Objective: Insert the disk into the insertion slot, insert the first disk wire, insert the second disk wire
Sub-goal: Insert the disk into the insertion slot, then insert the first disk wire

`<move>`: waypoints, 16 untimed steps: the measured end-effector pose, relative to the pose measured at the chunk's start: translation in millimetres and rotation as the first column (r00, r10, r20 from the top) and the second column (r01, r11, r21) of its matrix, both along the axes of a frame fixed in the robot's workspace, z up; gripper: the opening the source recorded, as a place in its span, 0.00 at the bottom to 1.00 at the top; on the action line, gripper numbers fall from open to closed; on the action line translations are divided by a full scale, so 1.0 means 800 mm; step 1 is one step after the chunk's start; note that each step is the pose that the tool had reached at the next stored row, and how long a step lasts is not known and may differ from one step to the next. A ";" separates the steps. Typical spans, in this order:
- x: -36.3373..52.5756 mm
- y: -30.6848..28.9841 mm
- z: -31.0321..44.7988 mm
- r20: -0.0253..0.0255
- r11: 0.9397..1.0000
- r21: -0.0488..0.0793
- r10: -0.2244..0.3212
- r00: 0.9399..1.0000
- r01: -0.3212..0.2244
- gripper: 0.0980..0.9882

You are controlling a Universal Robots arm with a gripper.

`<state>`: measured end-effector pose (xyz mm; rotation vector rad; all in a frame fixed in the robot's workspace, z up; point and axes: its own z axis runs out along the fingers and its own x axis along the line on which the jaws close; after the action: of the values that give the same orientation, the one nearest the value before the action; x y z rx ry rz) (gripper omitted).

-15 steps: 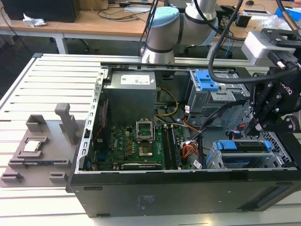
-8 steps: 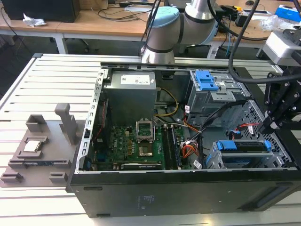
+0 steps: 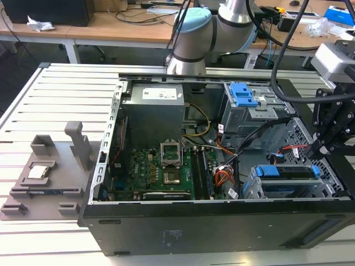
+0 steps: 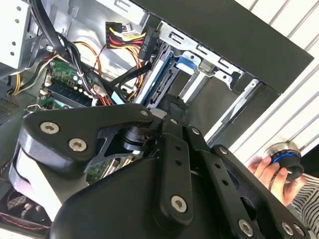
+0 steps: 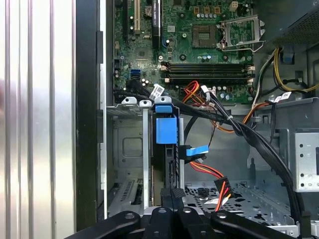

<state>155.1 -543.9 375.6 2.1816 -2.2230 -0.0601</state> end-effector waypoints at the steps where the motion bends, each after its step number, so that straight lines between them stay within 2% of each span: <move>1: 0.000 0.0000 -0.0004 0.000 1.000 0.000 0.000 1.000 0.000 0.01; 7: 0.001 0.0000 -0.0123 0.000 1.000 0.000 0.000 1.000 0.000 0.01; 16: 0.001 0.0000 -0.0135 0.000 1.000 0.000 0.000 1.000 0.000 0.01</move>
<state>155.6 -544.0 364.8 2.1814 -2.2228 -0.0596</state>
